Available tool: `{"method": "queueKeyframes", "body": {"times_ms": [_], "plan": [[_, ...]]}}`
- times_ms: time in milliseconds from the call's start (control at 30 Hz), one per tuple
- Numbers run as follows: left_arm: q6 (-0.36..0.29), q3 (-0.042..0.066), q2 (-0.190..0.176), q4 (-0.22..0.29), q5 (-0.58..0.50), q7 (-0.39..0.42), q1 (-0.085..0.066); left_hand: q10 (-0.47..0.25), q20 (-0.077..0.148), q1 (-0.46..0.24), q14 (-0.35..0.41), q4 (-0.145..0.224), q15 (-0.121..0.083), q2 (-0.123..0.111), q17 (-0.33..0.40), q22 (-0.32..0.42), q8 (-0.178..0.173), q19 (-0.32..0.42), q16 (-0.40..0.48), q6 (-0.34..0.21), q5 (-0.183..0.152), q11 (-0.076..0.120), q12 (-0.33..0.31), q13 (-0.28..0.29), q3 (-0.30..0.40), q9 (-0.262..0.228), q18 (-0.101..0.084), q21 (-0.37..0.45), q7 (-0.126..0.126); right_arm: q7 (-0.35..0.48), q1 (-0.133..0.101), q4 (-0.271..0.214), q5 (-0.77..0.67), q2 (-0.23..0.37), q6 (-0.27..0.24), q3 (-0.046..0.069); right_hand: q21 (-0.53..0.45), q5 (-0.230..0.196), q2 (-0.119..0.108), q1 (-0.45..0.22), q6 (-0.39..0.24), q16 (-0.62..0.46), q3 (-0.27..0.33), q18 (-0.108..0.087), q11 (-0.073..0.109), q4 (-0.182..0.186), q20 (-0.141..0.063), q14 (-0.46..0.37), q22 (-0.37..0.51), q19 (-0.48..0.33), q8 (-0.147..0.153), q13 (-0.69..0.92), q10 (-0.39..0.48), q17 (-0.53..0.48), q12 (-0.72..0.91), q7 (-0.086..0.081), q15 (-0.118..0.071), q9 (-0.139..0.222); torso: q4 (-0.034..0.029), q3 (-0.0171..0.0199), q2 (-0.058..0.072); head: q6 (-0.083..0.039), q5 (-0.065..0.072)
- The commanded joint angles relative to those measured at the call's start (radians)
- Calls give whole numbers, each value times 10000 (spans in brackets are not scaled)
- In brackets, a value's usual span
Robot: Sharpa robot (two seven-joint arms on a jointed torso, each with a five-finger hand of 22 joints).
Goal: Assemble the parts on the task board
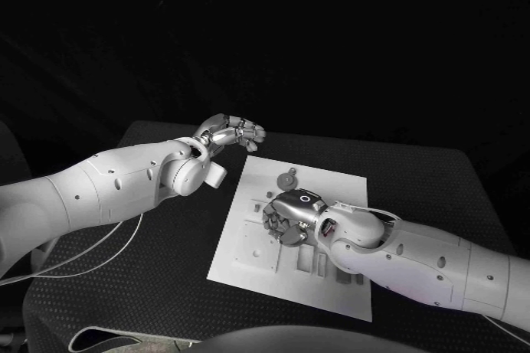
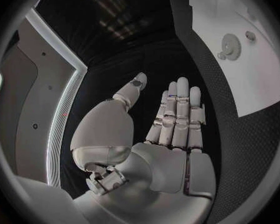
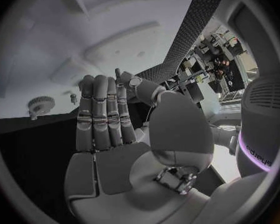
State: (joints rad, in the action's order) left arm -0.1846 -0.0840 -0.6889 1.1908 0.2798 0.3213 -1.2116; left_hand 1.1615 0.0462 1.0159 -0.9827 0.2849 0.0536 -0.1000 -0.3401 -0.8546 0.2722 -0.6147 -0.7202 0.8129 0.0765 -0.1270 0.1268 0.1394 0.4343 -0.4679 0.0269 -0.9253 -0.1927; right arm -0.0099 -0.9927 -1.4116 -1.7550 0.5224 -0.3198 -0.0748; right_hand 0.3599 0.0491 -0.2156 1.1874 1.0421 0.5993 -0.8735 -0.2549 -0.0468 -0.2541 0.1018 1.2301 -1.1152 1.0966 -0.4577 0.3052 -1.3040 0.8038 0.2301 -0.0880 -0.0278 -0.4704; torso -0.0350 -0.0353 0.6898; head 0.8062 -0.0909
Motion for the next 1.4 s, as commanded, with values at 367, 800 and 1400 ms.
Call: {"method": "queueKeyframes", "body": {"times_ms": [367,800,1400], "plan": [[69,10,43,-1,-68,136,-15,-75,-67,-2,-24,-19,62,83,-29,-3,-20,22,47,-56,-4,-21,-35,-16,-45,18,182,43,-2,119,246,155,-355,-123,47,-98,50,14,106,-30,-17,-30,6,-69,-17,-79,30,-1,-20,-31,64,37,64,26,-49,-38,-39,-26,26,-5,-8,129,-113],[86,10,11,-5,-68,133,-15,-80,-69,1,-21,-20,64,87,-40,-3,-18,25,60,-62,-4,-22,-34,-19,-45,20,182,49,-4,118,405,358,-444,-149,16,-101,55,15,116,-37,-12,-38,10,-69,-17,-104,30,2,-23,-32,73,62,63,39,-59,-37,-40,-39,20,0,-5,210,-128],[121,10,14,-37,-68,116,-15,-87,-73,1,-17,-23,68,90,-56,-3,-15,28,78,-72,-6,-24,-32,-22,-47,23,181,56,-6,115,406,282,-492,-29,-279,-99,63,14,120,-43,-1,-46,8,-69,-13,-130,28,12,-27,-26,81,96,54,57,-68,-34,-44,-57,14,7,-10,249,-151]]}}
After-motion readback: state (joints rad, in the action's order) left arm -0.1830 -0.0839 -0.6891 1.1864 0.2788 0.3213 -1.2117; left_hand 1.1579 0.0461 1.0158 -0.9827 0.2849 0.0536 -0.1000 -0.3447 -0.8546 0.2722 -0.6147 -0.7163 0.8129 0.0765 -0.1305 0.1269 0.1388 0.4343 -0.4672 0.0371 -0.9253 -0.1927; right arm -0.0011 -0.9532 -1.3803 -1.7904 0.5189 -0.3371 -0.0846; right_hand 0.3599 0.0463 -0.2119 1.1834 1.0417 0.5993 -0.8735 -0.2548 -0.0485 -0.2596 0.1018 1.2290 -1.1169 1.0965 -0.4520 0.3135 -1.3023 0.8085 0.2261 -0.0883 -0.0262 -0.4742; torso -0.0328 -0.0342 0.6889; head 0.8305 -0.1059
